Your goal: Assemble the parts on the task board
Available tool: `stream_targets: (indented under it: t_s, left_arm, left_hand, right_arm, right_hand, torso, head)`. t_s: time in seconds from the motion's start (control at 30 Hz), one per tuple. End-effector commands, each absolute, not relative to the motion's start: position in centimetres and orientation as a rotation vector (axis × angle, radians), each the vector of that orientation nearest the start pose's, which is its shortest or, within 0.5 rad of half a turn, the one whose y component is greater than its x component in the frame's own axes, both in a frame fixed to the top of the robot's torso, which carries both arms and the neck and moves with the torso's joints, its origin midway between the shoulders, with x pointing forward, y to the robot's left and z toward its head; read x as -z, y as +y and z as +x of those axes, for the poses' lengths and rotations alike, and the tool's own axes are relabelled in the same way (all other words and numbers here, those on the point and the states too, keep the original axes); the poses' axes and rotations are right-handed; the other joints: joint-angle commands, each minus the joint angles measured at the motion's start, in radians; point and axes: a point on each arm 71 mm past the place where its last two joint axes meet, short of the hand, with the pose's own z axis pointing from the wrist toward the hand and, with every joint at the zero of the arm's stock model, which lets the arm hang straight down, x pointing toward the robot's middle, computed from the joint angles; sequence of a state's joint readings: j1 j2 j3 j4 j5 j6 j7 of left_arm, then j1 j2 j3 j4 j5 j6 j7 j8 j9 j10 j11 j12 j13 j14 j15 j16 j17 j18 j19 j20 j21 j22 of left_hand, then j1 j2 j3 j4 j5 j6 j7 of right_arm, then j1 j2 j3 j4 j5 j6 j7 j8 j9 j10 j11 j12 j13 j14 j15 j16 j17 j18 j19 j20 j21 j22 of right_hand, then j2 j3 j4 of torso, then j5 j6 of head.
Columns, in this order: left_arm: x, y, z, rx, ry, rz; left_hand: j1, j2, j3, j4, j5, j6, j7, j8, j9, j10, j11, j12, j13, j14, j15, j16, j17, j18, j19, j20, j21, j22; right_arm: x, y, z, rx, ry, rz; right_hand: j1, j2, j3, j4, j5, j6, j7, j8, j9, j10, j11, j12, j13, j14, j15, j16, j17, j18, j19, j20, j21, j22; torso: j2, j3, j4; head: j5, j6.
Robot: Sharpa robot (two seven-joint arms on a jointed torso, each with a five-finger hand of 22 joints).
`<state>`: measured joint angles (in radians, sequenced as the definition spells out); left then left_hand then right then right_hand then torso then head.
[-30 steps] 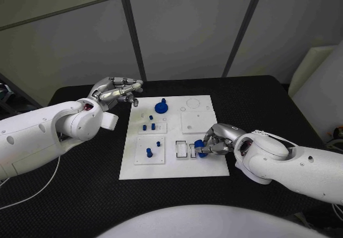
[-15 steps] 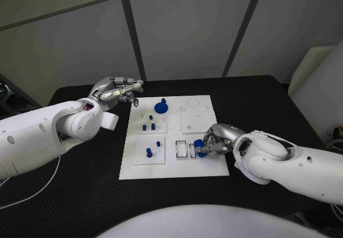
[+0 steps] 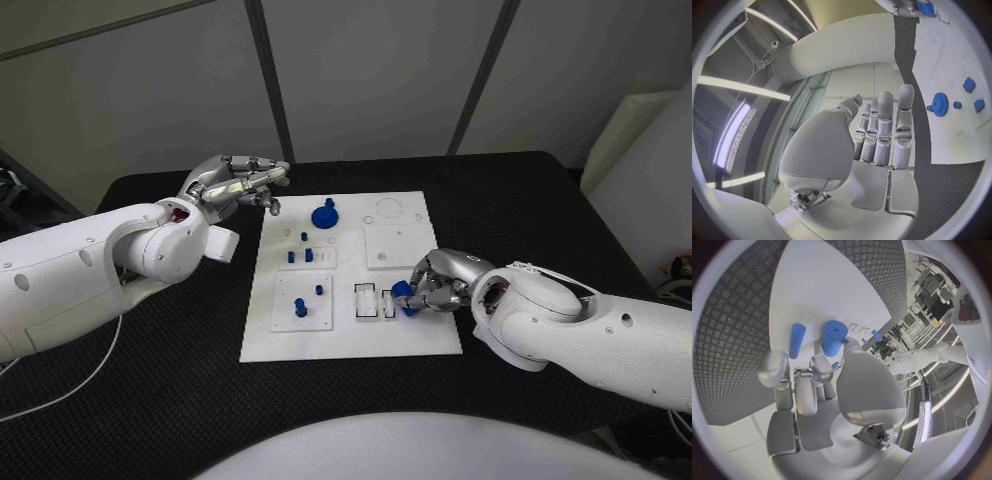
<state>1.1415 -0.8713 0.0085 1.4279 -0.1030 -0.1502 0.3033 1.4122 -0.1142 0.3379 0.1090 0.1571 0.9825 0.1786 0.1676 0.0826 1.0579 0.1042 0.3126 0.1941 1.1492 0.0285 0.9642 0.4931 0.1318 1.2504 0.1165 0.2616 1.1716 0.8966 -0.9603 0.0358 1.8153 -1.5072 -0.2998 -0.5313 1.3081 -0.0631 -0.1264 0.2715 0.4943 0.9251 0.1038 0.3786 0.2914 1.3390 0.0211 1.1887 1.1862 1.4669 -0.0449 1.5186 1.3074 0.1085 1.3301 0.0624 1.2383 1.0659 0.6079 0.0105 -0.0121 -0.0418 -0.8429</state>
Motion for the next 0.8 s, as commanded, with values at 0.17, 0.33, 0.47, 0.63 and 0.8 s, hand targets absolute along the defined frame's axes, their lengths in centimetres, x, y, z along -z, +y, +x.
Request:
stream_targets:
  t_s: [0.17, 0.33, 0.47, 0.63, 0.8]
  left_arm:
    - [19.9, 24.1, 49.8, 1.532, 1.55, -1.087]
    - [19.9, 24.2, 49.8, 1.53, 1.55, -1.088]
    - [19.9, 24.2, 49.8, 1.531, 1.551, -1.088]
    - [19.9, 24.1, 49.8, 1.531, 1.551, -1.088]
    - [19.9, 24.2, 49.8, 1.53, 1.551, -1.088]
  left_hand:
    - [-0.002, 0.007, -0.006, 0.002, -0.001, -0.008, -0.002, 0.005, -0.001, -0.005, 0.0, 0.005, 0.001, -0.006, -0.002, -0.002, -0.001, 0.049, 0.002, 0.004, -0.006, -0.001]
    - [-0.001, 0.008, -0.006, 0.001, -0.001, -0.009, -0.002, 0.006, -0.001, -0.006, 0.0, 0.005, 0.001, -0.006, -0.002, -0.002, -0.001, 0.049, 0.002, 0.004, -0.006, -0.001]
    - [-0.001, 0.008, -0.006, 0.001, 0.0, -0.009, -0.002, 0.006, -0.001, -0.006, 0.0, 0.005, 0.001, -0.006, -0.002, -0.002, -0.001, 0.049, 0.002, 0.004, -0.006, -0.001]
    - [-0.001, 0.008, -0.006, 0.001, 0.0, -0.009, -0.002, 0.006, -0.001, -0.006, 0.0, 0.005, 0.001, -0.006, -0.002, -0.002, -0.001, 0.049, 0.002, 0.004, -0.006, -0.001]
    - [-0.001, 0.008, -0.006, 0.001, 0.0, -0.009, -0.002, 0.006, -0.001, -0.006, 0.0, 0.005, 0.001, -0.006, -0.002, -0.002, -0.001, 0.049, 0.002, 0.004, -0.006, -0.001]
  right_arm:
    - [27.9, -20.9, 37.3, -0.463, 2.1, 0.346]
    - [27.8, -21.2, 37.1, -0.488, 2.089, 0.437]
    - [27.4, -21.4, 37.0, -0.511, 2.059, 0.492]
    - [27.0, -21.6, 36.9, -0.526, 2.019, 0.53]
    - [26.5, -21.6, 36.7, -0.547, 1.989, 0.536]
  right_hand:
    - [0.009, 0.009, -0.012, 0.003, 0.036, 0.015, -0.005, 0.012, 0.009, 0.012, -0.002, 0.011, 0.015, 0.081, -0.004, 0.004, 0.148, -0.009, 0.008, -0.002, 0.008, 0.006]
    - [-0.037, 0.02, -0.033, 0.017, 0.012, 0.029, -0.01, 0.023, 0.017, 0.016, -0.006, 0.012, 0.021, 0.081, -0.006, 0.004, 0.147, -0.009, 0.009, -0.004, 0.009, 0.008]
    - [-0.053, 0.028, -0.044, 0.017, -0.007, 0.038, -0.016, 0.032, 0.025, 0.023, -0.01, 0.018, 0.029, 0.082, -0.01, 0.006, 0.151, -0.01, 0.01, -0.006, 0.011, 0.011]
    - [-0.054, 0.03, -0.046, 0.016, -0.008, 0.042, -0.018, 0.035, 0.027, 0.024, -0.011, 0.018, 0.031, 0.082, -0.011, 0.007, 0.154, -0.01, 0.01, -0.007, 0.012, 0.013]
    - [-0.052, 0.032, -0.046, 0.015, -0.005, 0.043, -0.019, 0.037, 0.029, 0.023, -0.013, 0.016, 0.03, 0.083, -0.012, 0.009, 0.159, -0.011, 0.012, -0.008, 0.015, 0.017]
  torso:
    - [0.0, -0.0006, 0.0008]
    - [0.0, 0.0, 0.0003]
    - [0.001, -0.0001, 0.0007]
    - [0.0, -0.0009, 0.0005]
    - [0.0, -0.0005, 0.0]
  head:
    - [-0.002, 0.003]
    - [-0.002, 0.004]
    - [-0.002, 0.006]
    - [-0.002, 0.007]
    - [0.0, 0.007]
